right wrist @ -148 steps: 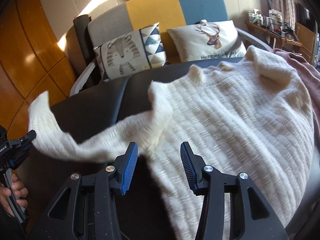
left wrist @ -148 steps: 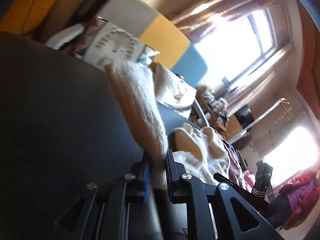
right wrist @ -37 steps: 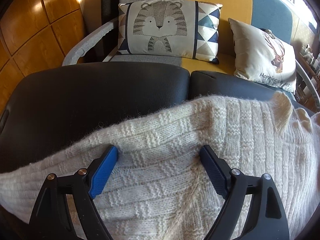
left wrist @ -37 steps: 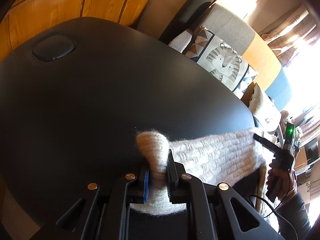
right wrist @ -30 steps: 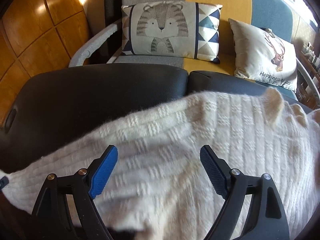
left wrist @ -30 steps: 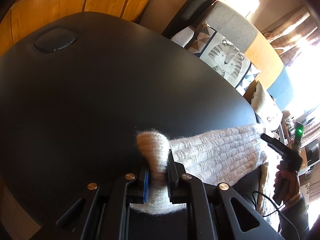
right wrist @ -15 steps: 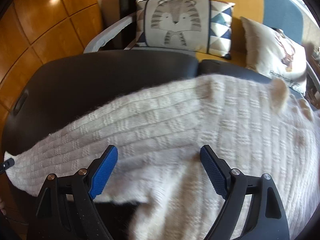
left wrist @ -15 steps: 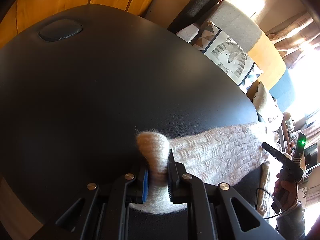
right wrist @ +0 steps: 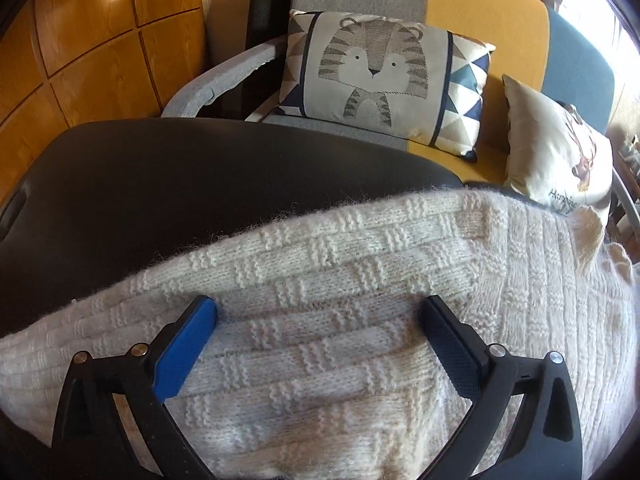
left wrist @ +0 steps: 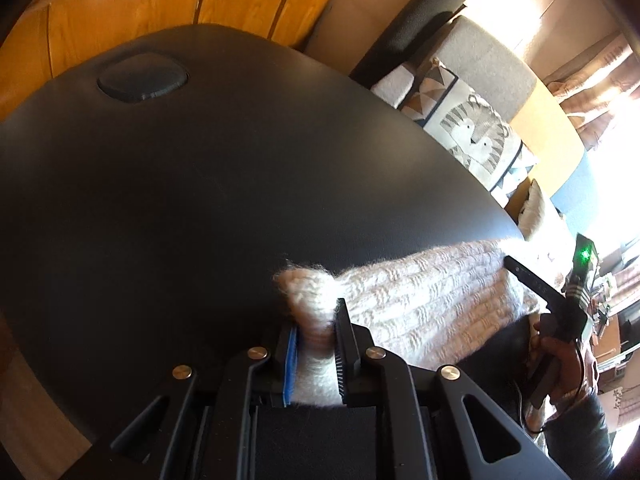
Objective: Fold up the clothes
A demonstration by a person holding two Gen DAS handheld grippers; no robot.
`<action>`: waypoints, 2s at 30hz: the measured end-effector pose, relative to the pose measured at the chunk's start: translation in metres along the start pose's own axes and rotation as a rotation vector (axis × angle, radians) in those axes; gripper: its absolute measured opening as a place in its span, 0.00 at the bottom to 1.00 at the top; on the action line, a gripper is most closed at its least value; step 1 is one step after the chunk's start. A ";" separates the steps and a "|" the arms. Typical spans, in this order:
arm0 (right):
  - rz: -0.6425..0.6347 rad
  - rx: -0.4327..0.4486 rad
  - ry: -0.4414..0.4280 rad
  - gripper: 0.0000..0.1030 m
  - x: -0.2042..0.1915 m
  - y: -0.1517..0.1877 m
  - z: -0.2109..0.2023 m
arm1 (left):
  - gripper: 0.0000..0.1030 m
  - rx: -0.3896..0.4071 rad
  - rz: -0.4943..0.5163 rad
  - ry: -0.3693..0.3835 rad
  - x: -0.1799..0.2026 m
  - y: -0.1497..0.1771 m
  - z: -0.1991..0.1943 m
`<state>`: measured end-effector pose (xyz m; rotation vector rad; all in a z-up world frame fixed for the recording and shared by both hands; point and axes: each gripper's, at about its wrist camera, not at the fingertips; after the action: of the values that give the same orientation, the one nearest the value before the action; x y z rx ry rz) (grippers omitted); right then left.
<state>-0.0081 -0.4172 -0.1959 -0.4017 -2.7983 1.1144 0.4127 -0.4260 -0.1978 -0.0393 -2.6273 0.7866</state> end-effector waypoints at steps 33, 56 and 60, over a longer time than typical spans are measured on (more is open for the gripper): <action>-0.171 0.049 -0.057 0.99 -0.039 0.029 -0.085 | 0.15 0.013 0.118 -0.031 0.042 -0.029 0.062; -0.071 -0.038 -0.079 1.00 -0.097 0.050 -0.056 | 0.15 0.033 0.103 -0.201 -0.010 -0.065 0.069; -0.068 -0.037 -0.112 1.00 -0.112 0.047 -0.053 | 0.15 0.023 0.095 -0.231 -0.024 -0.074 0.065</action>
<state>0.1196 -0.3805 -0.1897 -0.2535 -2.9083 1.1052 0.4162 -0.5249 -0.2165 -0.0711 -2.8511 0.9014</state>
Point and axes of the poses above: each gripper's, at about its wrist camera, not at the fingertips, and z roughly the way its jaws point, x to its right, y to its underside, and after that the axes turned 7 degrees about x, right-handed
